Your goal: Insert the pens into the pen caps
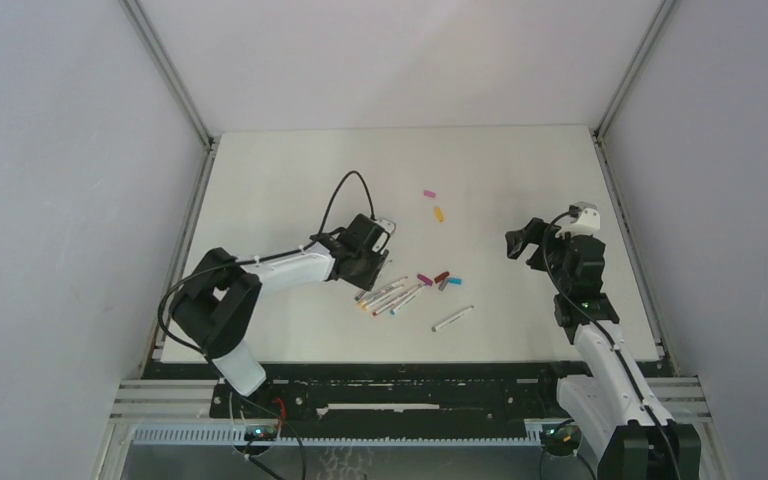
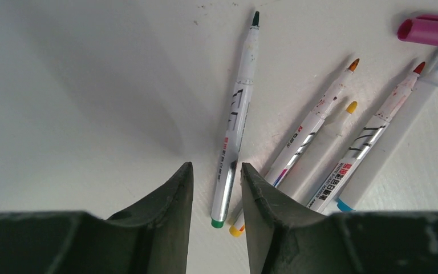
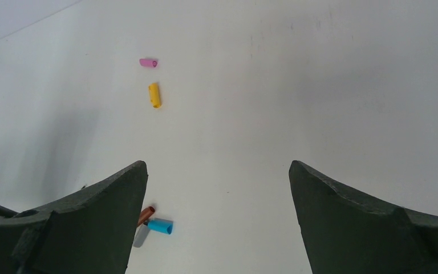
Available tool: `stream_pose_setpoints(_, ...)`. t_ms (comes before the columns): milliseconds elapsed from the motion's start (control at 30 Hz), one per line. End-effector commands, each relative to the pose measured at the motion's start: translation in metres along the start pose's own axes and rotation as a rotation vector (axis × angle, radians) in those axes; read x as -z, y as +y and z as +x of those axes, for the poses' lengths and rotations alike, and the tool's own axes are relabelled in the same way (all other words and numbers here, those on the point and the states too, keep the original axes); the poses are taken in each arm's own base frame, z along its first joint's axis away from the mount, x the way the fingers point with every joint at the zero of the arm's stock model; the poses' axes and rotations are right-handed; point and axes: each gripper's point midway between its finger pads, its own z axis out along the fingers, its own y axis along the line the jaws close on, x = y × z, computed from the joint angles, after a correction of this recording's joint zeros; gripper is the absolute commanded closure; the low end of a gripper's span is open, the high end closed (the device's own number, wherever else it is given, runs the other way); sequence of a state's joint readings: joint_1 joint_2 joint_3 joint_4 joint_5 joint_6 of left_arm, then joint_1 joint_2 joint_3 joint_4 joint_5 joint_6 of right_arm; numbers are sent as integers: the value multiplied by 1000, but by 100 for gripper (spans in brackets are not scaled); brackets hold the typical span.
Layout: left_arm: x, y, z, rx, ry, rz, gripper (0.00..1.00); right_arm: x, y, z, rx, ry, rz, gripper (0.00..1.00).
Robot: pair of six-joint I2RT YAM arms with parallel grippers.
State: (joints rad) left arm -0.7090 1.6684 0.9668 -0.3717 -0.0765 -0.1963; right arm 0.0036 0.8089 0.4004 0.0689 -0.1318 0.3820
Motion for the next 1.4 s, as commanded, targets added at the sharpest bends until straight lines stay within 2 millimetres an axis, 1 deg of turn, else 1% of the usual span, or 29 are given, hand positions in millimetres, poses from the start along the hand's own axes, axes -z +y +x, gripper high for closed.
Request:
stream_pose_setpoints(0, 1, -3, -23, -34, -42, -20, 65, 5, 9, -11, 3, -46, -38, 8)
stream_pose_setpoints(67, -3, -2, -19, -34, -26, -31, 75, 9, 12, -14, 4, -56, -49, 7)
stream_pose_setpoints(100, -5, -1, -18, -30, -23, -37, 82, 10, 14, -15, 4, -60, -55, 8)
stream_pose_setpoints(200, -6, 1, -16, -17, -31, -51, 99, 15, 22, -17, 9, -61, -97, 7)
stream_pose_setpoints(267, 3, 2, -22, -3, -78, -59, 100, 19, 32, -13, 12, -39, -153, 7)
stream_pose_setpoints(300, 10, 1, -27, 3, -117, -59, 100, 22, 40, -12, 13, -23, -194, 6)
stream_pose_setpoints(367, 33, -2, -43, 23, -236, -33, 100, 32, 62, -8, 7, 24, -311, 1)
stream_pose_setpoints(400, 47, -6, -50, 29, -296, -2, 100, 39, 75, -7, -3, 54, -375, 0)
stream_pose_setpoints(467, 81, -17, -63, 45, -430, 84, 100, 54, 98, -6, -45, 113, -492, 0)
stream_pose_setpoints(500, 94, -24, -65, 56, -473, 139, 100, 62, 111, -5, -76, 146, -550, 0)
stream_pose_setpoints(567, 135, -41, -77, 74, -590, 269, 100, 76, 134, -1, -146, 212, -659, 0)
stream_pose_setpoints(600, 145, -50, -77, 78, -609, 332, 100, 83, 146, 1, -177, 242, -707, 0)
stream_pose_setpoints(633, 163, -61, -80, 70, -645, 407, 100, 89, 159, 1, -198, 263, -755, 1)
stream_pose_setpoints(667, 174, -70, -80, 64, -656, 466, 100, 96, 173, 2, -217, 284, -805, 2)
stream_pose_setpoints(733, 189, -83, -77, 53, -654, 553, 100, 111, 200, -2, -241, 299, -909, 4)
stream_pose_setpoints(767, 194, -88, -74, 45, -645, 592, 100, 121, 214, -2, -256, 318, -958, 5)
stream_pose_setpoints(867, 204, -97, -67, 31, -630, 655, 100, 132, 239, -10, -245, 314, -1021, 11)
stream_pose_setpoints(1000, 218, -107, -58, 7, -628, 723, 100, 135, 261, -20, -212, 289, -1045, 22)
stream_pose_setpoints(1133, 228, -117, -54, -28, -634, 775, 100, 125, 275, -26, -170, 270, -1027, 32)
stream_pose_setpoints(1267, 232, -120, -52, -48, -641, 787, 100, 114, 284, -27, -152, 275, -1016, 42)
stream_pose_setpoints(1367, 232, -120, -53, -50, -638, 789, 100, 111, 291, -26, -136, 294, -1036, 54)
